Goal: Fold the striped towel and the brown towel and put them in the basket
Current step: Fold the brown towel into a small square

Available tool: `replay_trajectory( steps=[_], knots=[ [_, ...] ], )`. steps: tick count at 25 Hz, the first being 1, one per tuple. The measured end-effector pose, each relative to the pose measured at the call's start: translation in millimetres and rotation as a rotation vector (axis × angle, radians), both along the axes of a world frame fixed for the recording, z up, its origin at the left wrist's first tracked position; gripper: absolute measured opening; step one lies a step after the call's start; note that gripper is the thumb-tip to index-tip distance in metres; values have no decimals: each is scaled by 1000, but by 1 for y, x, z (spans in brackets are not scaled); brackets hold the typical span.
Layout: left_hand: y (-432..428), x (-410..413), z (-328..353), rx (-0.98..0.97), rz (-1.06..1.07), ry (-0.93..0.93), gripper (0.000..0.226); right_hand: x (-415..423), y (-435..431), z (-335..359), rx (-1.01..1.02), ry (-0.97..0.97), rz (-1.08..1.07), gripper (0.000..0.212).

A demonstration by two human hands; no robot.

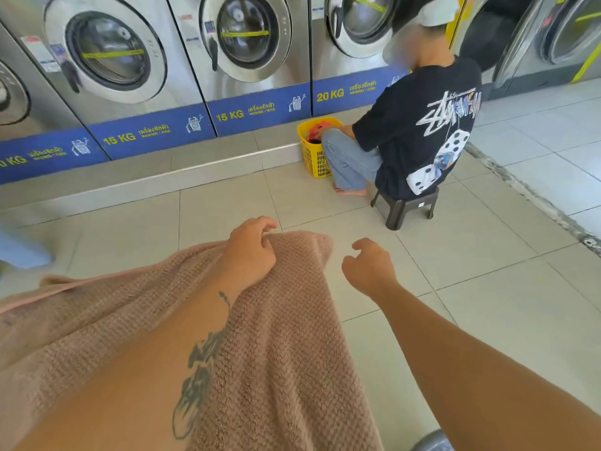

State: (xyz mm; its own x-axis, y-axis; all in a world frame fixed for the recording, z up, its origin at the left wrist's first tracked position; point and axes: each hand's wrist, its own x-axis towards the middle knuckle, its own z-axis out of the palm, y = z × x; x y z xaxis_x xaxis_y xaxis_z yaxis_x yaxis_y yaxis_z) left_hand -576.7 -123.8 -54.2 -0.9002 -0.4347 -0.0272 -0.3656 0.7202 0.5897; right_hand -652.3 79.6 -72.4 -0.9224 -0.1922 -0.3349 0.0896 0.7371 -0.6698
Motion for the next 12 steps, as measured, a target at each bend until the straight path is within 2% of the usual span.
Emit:
replay_trajectory(
  steps=[4,12],
  knots=[
    [3,35,8,-51,43,149,34,26,0,-1,-55,-18,97,40],
    [-2,181,9,107,94,78,32,133,12,41,33,174,300,37]
  ],
)
